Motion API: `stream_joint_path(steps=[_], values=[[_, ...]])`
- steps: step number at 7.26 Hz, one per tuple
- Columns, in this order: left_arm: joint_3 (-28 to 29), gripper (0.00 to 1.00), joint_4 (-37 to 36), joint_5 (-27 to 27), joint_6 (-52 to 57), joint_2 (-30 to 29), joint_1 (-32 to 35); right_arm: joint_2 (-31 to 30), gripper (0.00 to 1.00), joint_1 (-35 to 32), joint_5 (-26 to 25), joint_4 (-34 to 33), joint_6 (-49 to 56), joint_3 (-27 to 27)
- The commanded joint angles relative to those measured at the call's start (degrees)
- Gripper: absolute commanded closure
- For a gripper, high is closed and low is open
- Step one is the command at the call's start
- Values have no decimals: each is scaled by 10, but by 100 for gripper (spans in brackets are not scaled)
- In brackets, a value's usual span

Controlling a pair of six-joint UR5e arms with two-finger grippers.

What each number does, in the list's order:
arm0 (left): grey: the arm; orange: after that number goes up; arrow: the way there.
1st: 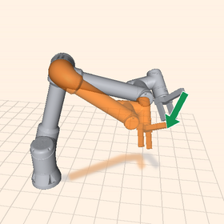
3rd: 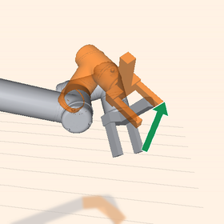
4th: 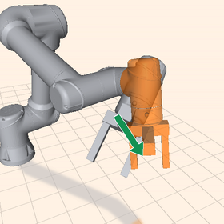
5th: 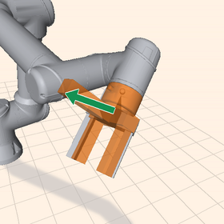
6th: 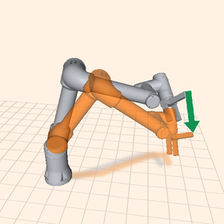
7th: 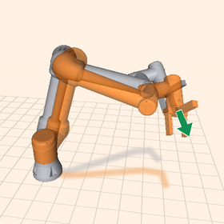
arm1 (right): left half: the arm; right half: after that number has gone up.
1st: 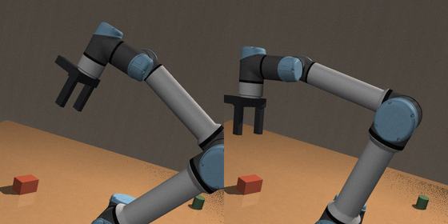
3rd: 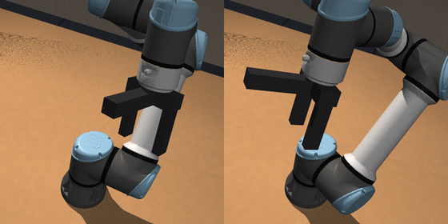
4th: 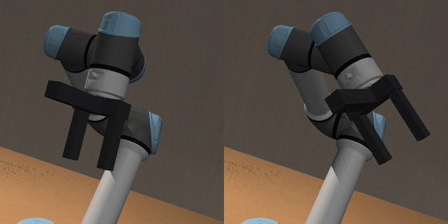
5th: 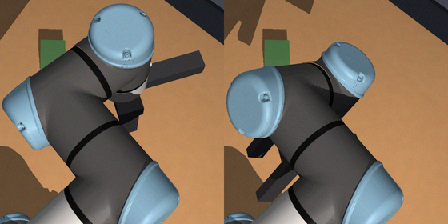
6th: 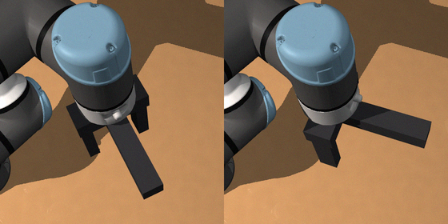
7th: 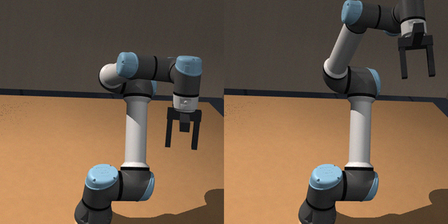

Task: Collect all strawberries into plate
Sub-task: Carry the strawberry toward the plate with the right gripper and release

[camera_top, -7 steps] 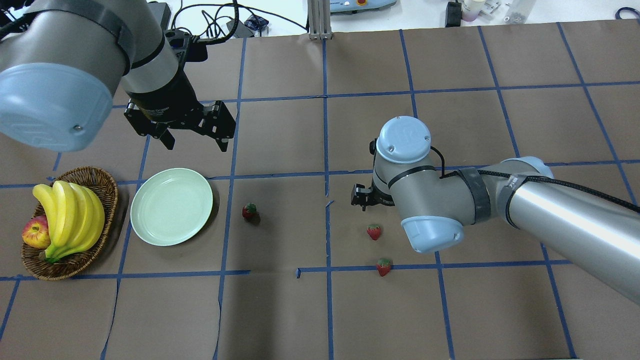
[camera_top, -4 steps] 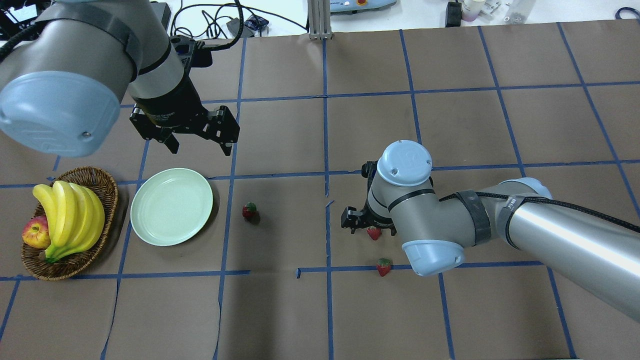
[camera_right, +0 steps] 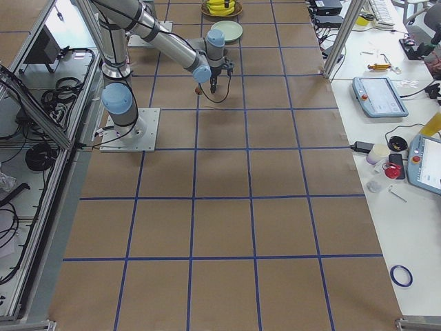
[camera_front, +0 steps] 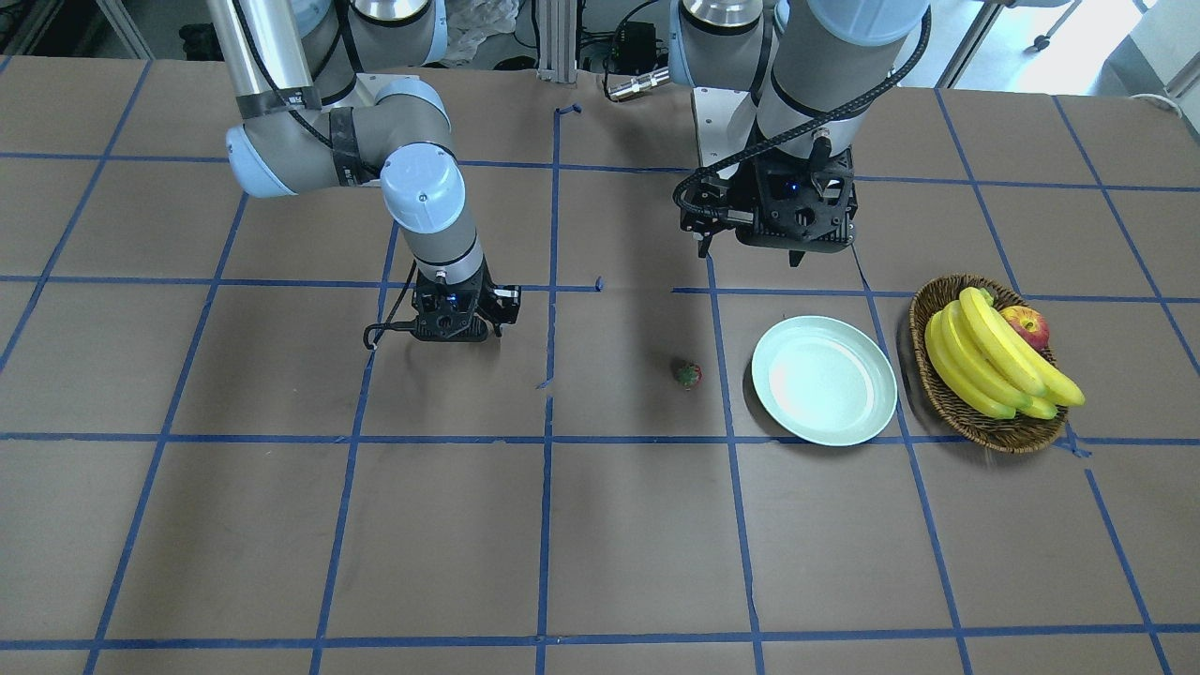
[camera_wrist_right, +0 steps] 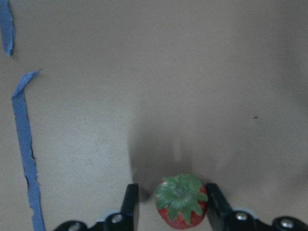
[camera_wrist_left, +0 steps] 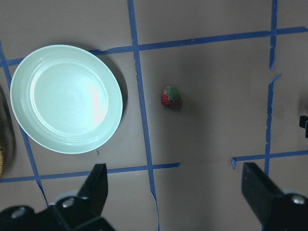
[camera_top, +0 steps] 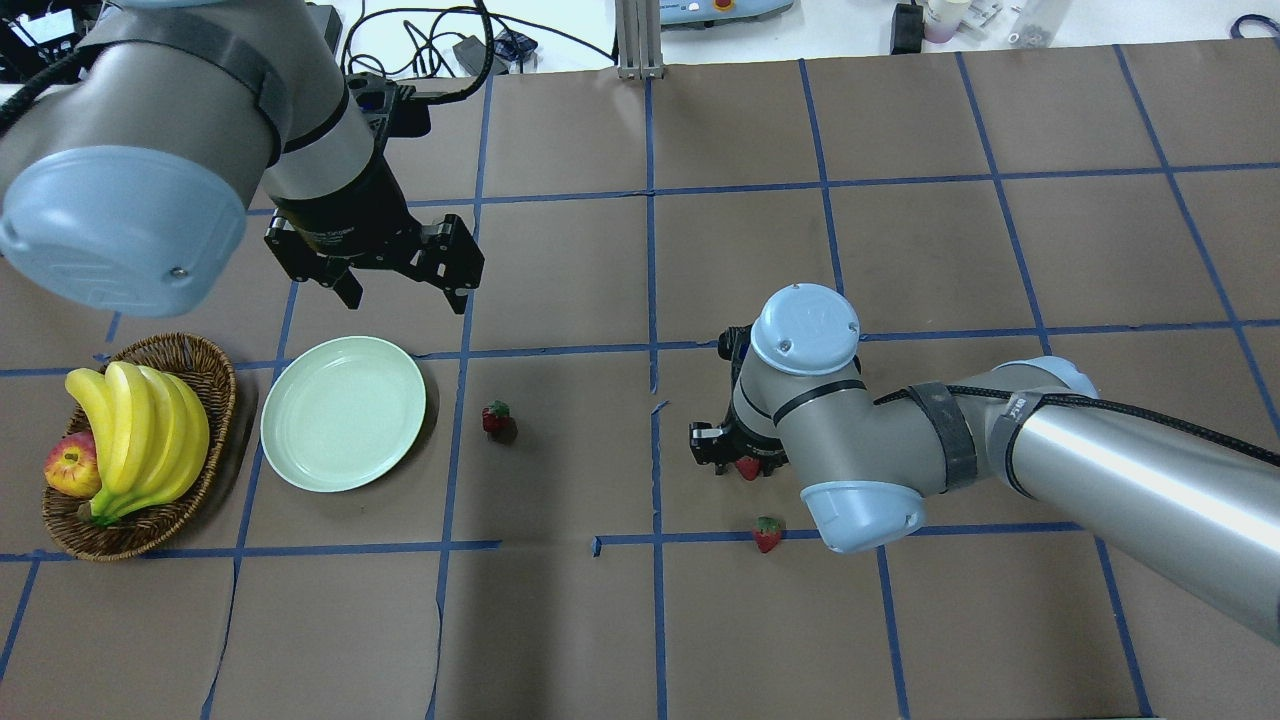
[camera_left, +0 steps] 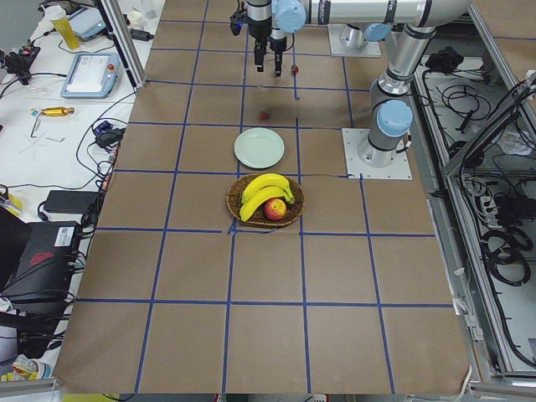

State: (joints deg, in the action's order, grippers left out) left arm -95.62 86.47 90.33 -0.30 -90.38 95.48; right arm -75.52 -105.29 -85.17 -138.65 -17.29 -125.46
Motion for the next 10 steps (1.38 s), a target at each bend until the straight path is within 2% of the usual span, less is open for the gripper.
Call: stream_joint_path(steps=[1,2,4,6,7,8,10], values=[[0,0,0,0,0,0,1,1,100,-3,2,1,-24,32],[0,0,0,0,0,0,1,34,100,-23,9,14,-71,85],[0,0,1,0,0,0,1,93,100,-128,9,20,-203,180],[0,0,1,0,0,0,1,111,100,-163,10,19,-231,210],[0,0,1,0,2,2,1,111,17,-165,9,17,-238,205],[0,0,0,0,1,1,1,109,0,-164,7,20,-233,210],[0,0,1,0,1,1,1,99,0,-151,-10,22,-227,202]])
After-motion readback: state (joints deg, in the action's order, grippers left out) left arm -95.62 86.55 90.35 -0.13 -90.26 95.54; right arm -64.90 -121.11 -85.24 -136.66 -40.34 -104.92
